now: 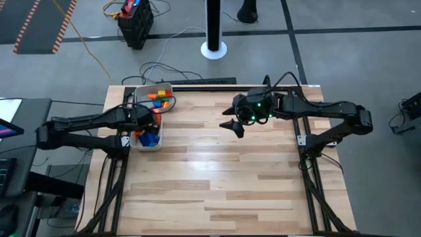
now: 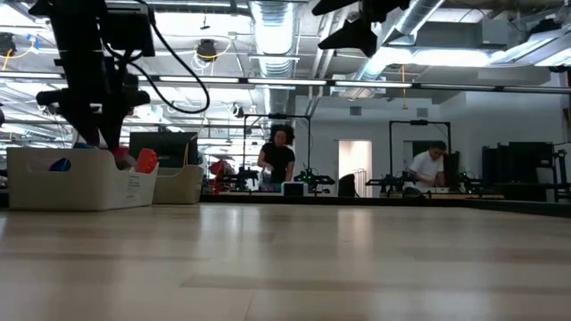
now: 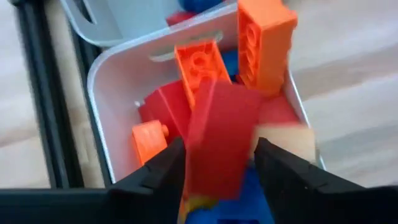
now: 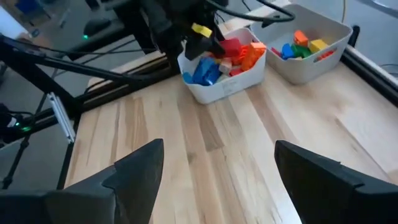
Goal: Sort blocks by size
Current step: Put the large red wooden block into the white bin, then return to Home Position
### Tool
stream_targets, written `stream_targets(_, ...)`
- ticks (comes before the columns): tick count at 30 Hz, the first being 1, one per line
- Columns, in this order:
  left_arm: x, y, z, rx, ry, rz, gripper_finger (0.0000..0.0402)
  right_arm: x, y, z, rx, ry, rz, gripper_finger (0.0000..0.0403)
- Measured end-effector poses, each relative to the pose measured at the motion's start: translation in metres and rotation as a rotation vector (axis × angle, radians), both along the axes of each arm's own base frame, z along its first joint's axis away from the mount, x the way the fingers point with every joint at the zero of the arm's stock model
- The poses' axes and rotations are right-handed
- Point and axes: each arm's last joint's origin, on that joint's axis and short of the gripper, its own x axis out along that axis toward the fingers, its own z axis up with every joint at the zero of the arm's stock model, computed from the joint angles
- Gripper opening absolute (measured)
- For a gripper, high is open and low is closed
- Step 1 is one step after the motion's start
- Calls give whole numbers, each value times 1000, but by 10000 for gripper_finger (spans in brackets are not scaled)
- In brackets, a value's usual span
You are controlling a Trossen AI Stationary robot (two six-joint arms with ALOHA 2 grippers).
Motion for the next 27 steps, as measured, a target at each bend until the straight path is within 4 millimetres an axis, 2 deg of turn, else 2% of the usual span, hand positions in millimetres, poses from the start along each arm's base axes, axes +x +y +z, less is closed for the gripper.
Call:
stream_targets(5, 0, 0, 4, -16, 10, -69, 212, -1, 2, -3, 29, 34, -8, 330)
stream_targets(9, 0, 0, 22, 16, -37, -114, 228, -7, 2, -5, 40, 83, -13, 330)
stream_targets(14, -5, -9, 49, 104, -222, -191, 226, -30, 8, 1, 4, 29, 4, 330)
stream_targets(17, -13, -21, 60, 167, -371, -272, 218, -52, 9, -11, 30, -11, -29, 330)
stream_targets(21, -24, -35, 59, 192, -476, -335, 205, -84, 12, -38, 71, -89, -105, 330)
stream_targets(24, -28, -43, 47, 166, -525, -370, 196, -106, 16, -55, 118, -169, -140, 330)
stream_targets(27, -23, -50, 30, 168, -634, -411, 185, -124, 19, -70, 147, -257, -186, 330)
